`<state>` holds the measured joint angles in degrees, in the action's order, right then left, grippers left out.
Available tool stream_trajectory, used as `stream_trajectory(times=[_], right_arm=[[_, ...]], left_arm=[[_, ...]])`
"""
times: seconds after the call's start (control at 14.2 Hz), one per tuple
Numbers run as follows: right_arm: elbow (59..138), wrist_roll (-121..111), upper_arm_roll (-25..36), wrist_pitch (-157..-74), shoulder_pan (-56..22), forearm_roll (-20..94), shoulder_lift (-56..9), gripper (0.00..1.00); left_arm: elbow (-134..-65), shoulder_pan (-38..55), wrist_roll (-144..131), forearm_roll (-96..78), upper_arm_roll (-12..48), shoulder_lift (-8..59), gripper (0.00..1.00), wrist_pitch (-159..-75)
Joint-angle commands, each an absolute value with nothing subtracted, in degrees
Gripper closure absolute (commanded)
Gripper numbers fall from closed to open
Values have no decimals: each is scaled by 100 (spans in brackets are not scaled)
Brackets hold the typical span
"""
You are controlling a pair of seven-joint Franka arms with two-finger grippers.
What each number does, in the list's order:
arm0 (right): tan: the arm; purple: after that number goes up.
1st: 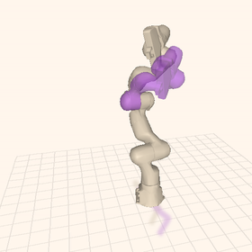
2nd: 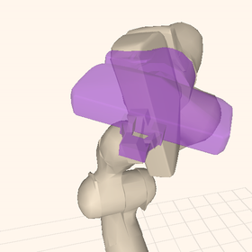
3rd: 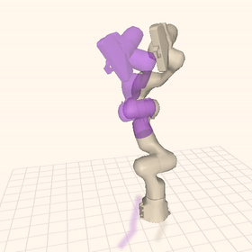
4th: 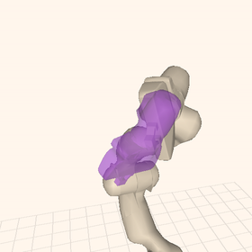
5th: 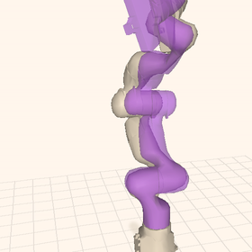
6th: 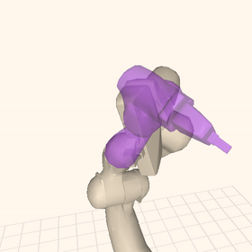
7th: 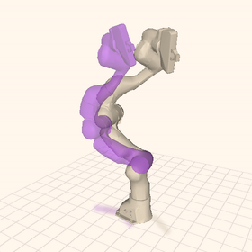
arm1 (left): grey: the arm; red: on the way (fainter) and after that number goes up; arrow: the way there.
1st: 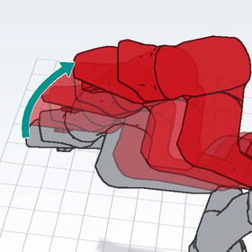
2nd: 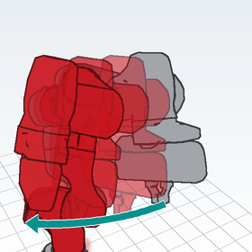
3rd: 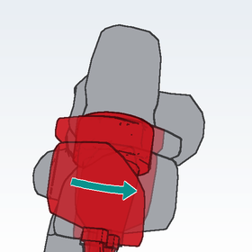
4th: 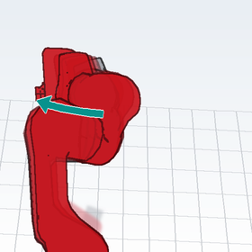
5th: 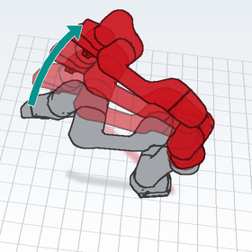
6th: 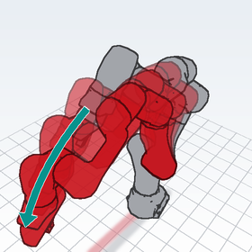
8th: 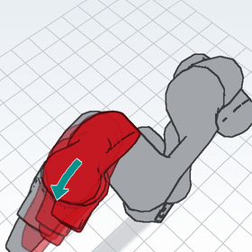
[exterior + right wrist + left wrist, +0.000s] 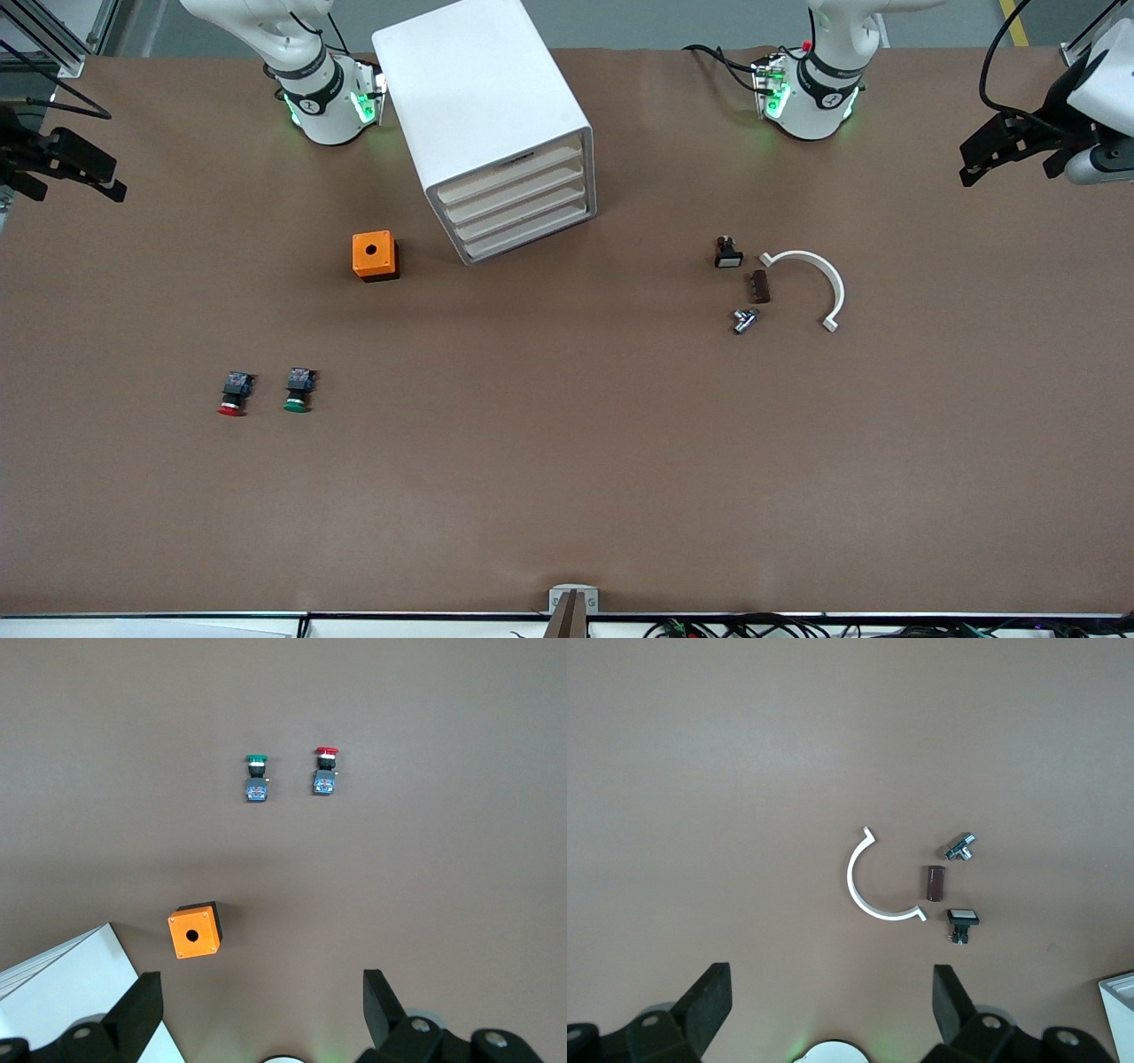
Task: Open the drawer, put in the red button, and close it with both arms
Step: 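Move the left gripper toward the white drawer cabinet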
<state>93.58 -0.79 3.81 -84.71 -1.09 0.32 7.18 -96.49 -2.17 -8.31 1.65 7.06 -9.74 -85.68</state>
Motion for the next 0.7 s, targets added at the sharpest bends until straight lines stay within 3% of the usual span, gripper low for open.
stream_trajectory(times=[0.0, 0.63], right_arm=[[9746, -158, 387, -8613, -105, -18, 1036, 0], [9677, -158, 378, -8640, -132, -9, 1002, 0]], left_arm=[[-9536, -272, -686, 167, 712, -932, 0, -8517], [-9422, -255, -668, 176, 729, -396, 0, -8517]])
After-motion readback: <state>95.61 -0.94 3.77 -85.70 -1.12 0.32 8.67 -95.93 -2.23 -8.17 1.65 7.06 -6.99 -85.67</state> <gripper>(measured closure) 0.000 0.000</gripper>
